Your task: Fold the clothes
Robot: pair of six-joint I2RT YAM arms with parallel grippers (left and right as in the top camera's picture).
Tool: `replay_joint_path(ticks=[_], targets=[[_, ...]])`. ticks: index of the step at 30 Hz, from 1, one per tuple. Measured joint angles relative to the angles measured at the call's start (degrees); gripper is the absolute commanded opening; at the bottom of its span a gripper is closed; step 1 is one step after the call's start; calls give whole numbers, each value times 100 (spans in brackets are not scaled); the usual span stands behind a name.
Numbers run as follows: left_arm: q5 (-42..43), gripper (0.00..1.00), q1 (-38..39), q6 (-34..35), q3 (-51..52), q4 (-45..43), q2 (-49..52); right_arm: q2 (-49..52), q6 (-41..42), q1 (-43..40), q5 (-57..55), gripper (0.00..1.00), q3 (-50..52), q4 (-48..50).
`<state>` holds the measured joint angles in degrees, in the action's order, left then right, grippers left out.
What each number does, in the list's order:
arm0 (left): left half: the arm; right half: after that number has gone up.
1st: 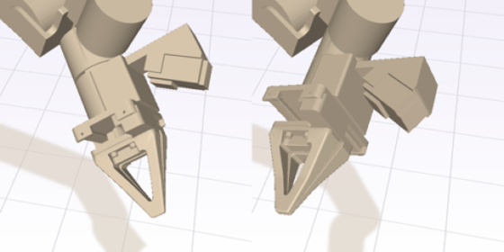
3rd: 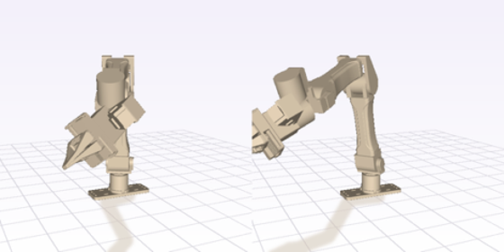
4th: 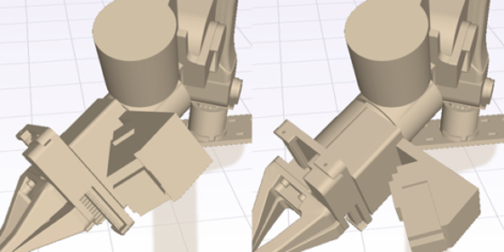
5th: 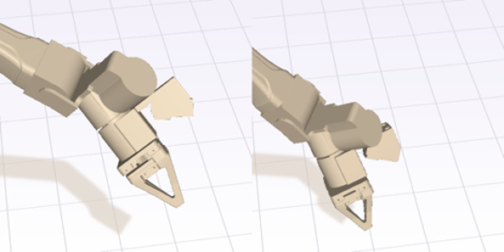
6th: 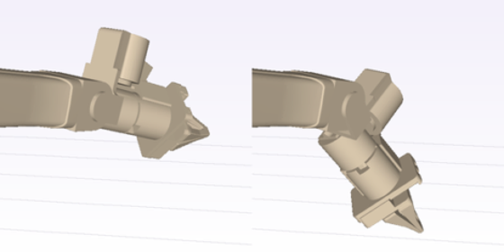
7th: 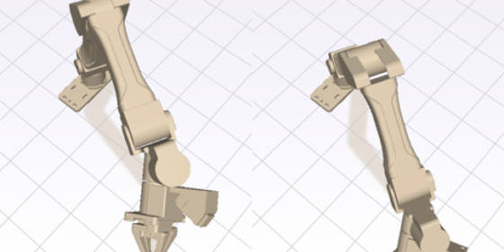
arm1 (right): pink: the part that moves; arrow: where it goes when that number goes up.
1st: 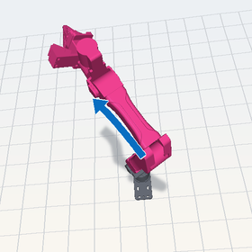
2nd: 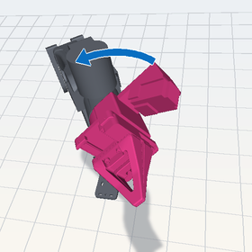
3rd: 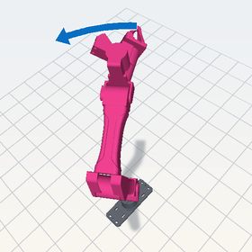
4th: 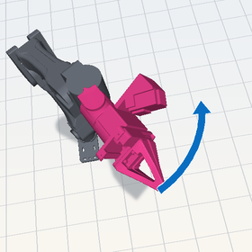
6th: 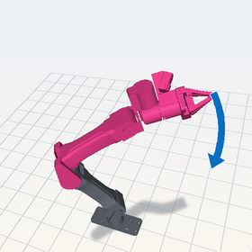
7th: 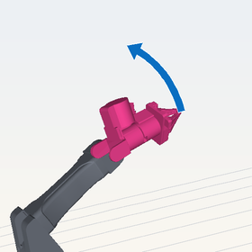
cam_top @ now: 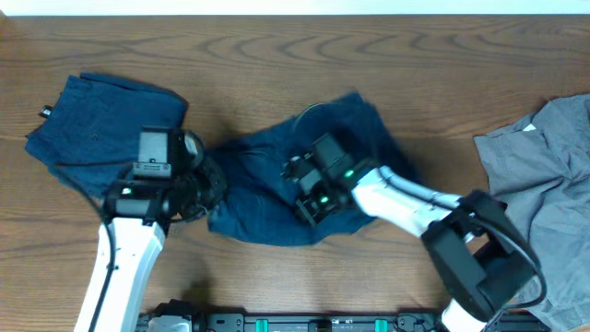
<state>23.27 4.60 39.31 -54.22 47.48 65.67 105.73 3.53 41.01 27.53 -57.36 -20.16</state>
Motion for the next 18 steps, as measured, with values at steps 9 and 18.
replay_joint_path(ticks=[9,18], targets=[[133,6,0,-74,-367,179,-170,2,391,658,-881,18,11,837],[90,6,0,-321,-367,273,-170,-890,710,-732,-1805,19,13,-599]])
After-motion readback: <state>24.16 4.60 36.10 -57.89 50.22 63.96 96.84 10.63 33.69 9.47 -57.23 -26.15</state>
